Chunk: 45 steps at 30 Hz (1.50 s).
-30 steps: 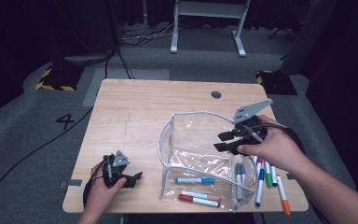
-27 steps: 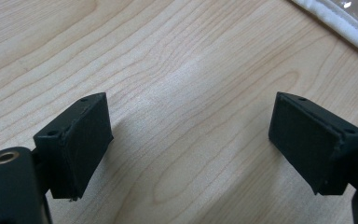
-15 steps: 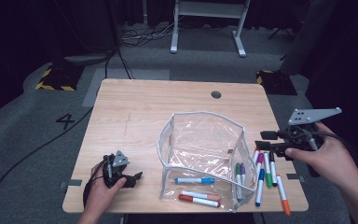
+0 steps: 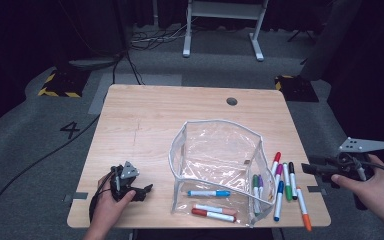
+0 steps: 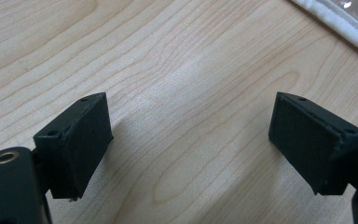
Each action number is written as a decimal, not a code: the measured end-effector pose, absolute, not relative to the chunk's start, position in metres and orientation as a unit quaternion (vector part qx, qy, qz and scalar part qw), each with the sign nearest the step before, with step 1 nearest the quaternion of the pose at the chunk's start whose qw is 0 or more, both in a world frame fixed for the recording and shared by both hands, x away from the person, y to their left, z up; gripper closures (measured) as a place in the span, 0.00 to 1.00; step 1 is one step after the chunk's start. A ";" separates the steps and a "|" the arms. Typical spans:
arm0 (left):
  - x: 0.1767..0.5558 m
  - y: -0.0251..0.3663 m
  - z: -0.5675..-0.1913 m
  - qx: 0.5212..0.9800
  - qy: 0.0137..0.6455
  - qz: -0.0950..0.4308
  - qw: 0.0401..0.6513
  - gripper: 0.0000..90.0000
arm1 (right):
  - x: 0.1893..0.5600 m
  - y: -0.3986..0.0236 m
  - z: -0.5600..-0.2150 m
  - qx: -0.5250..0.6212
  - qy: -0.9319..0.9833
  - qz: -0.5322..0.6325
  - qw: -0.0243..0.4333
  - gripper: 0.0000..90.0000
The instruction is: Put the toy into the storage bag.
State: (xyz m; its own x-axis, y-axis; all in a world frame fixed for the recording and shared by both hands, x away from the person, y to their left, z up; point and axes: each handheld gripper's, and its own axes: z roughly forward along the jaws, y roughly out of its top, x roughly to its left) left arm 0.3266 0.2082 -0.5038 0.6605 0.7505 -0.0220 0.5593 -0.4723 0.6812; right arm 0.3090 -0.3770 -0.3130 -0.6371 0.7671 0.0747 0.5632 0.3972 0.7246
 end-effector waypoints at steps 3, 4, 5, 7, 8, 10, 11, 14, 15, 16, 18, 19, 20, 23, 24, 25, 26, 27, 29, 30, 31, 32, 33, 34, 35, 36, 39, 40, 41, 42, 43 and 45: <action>0.327 0.208 -0.504 0.846 0.387 0.141 0.338 0.15 | 0.307 -0.388 -0.332 0.425 0.820 0.361 0.132 0.59; 0.327 0.208 -0.504 0.846 0.387 0.141 0.338 0.15 | 0.306 -0.391 -0.340 0.431 0.819 0.355 0.133 0.59; 0.327 0.208 -0.504 0.846 0.387 0.141 0.338 0.15 | 0.305 -0.394 -0.347 0.439 0.817 0.350 0.131 0.58; 0.327 0.208 -0.504 0.846 0.387 0.141 0.338 0.15 | 0.303 -0.398 -0.361 0.448 0.817 0.340 0.126 0.58; 0.327 0.208 -0.504 0.846 0.387 0.142 0.338 0.15 | 0.302 -0.401 -0.369 0.455 0.814 0.340 0.119 0.58; 0.326 0.208 -0.504 0.846 0.388 0.141 0.338 0.15 | 0.301 -0.404 -0.385 0.465 0.812 0.335 0.111 0.58; 0.326 0.208 -0.504 0.846 0.387 0.141 0.338 0.15 | 0.300 -0.405 -0.390 0.468 0.812 0.332 0.111 0.58; 0.327 0.208 -0.504 0.846 0.387 0.141 0.338 0.15 | 0.295 -0.410 -0.411 0.481 0.808 0.321 0.110 0.57; 0.327 0.208 -0.504 0.846 0.387 0.141 0.338 0.15 | 0.294 -0.412 -0.417 0.484 0.808 0.317 0.114 0.57; 0.327 0.208 -0.504 0.846 0.387 0.141 0.338 0.15 | 0.292 -0.413 -0.423 0.488 0.808 0.311 0.110 0.57; 0.327 0.208 -0.504 0.846 0.387 0.141 0.338 0.15 | 0.289 -0.416 -0.434 0.499 0.805 0.306 0.101 0.57; 0.327 0.208 -0.504 0.846 0.387 0.141 0.338 0.15 | 0.288 -0.416 -0.439 0.500 0.805 0.304 0.098 0.57; 0.327 0.208 -0.504 0.846 0.387 0.141 0.338 0.15 | 0.287 -0.417 -0.444 0.501 0.806 0.300 0.098 0.57; 0.327 0.208 -0.504 0.846 0.387 0.141 0.338 0.15 | 0.283 -0.418 -0.457 0.505 0.809 0.285 0.098 0.57; 0.327 0.208 -0.504 0.846 0.387 0.141 0.338 0.15 | 0.283 -0.418 -0.460 0.505 0.810 0.280 0.097 0.58; 0.327 0.208 -0.504 0.846 0.387 0.142 0.338 0.15 | 0.282 -0.419 -0.463 0.506 0.813 0.273 0.095 0.58; 0.326 0.208 -0.504 0.846 0.387 0.141 0.338 0.15 | 0.281 -0.420 -0.466 0.505 0.815 0.268 0.097 0.58; 0.327 0.208 -0.504 0.846 0.387 0.141 0.338 0.15 | 0.281 -0.420 -0.468 0.510 0.813 0.265 0.096 0.58; 0.326 0.208 -0.504 0.846 0.387 0.141 0.338 0.15 | 0.280 -0.421 -0.470 0.518 0.810 0.260 0.096 0.60; 0.326 0.208 -0.504 0.846 0.388 0.141 0.338 0.15 | 0.280 -0.422 -0.471 0.520 0.809 0.256 0.098 0.61; 0.327 0.208 -0.504 0.846 0.388 0.141 0.338 0.15 | 0.281 -0.423 -0.471 0.522 0.809 0.251 0.101 0.61; 0.327 0.208 -0.504 0.846 0.387 0.141 0.338 0.15 | 0.281 -0.424 -0.471 0.524 0.808 0.249 0.105 0.63; 0.327 0.208 -0.504 0.846 0.387 0.141 0.338 0.15 | 0.281 -0.424 -0.470 0.527 0.807 0.244 0.106 0.64; 0.327 0.208 -0.504 0.846 0.387 0.141 0.338 0.15 | 0.281 -0.425 -0.470 0.529 0.806 0.242 0.107 0.65; 0.327 0.208 -0.504 0.846 0.387 0.142 0.338 0.15 | 0.282 -0.426 -0.471 0.533 0.805 0.238 0.107 0.67; 0.327 0.208 -0.504 0.846 0.387 0.141 0.338 0.15 | 0.282 -0.427 -0.472 0.536 0.803 0.237 0.108 0.68; 0.327 0.208 -0.504 0.846 0.387 0.141 0.338 0.15 | 0.285 -0.429 -0.472 0.537 0.803 0.233 0.112 0.74; 0.327 0.208 -0.504 0.846 0.387 0.142 0.338 0.15 | 0.286 -0.429 -0.472 0.538 0.803 0.229 0.114 0.76; 0.327 0.208 -0.504 0.846 0.387 0.141 0.338 0.15 | 0.286 -0.428 -0.472 0.538 0.803 0.226 0.117 0.78; 0.327 0.208 -0.504 0.846 0.387 0.141 0.338 0.15 | 0.287 -0.428 -0.472 0.536 0.806 0.222 0.120 0.80; 0.327 0.208 -0.504 0.846 0.387 0.141 0.338 0.15 | 0.287 -0.428 -0.471 0.536 0.806 0.218 0.124 0.82; 0.327 0.208 -0.504 0.846 0.387 0.142 0.338 0.15 | 0.288 -0.427 -0.471 0.539 0.805 0.212 0.128 0.85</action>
State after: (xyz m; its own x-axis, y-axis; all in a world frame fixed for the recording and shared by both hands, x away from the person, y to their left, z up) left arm 0.3266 0.2082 -0.5038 0.6605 0.7505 -0.0217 0.5592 -0.4724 0.6813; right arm 0.2881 -0.4267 -0.4712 -0.3863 0.9221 0.0221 0.8137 0.3294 0.4790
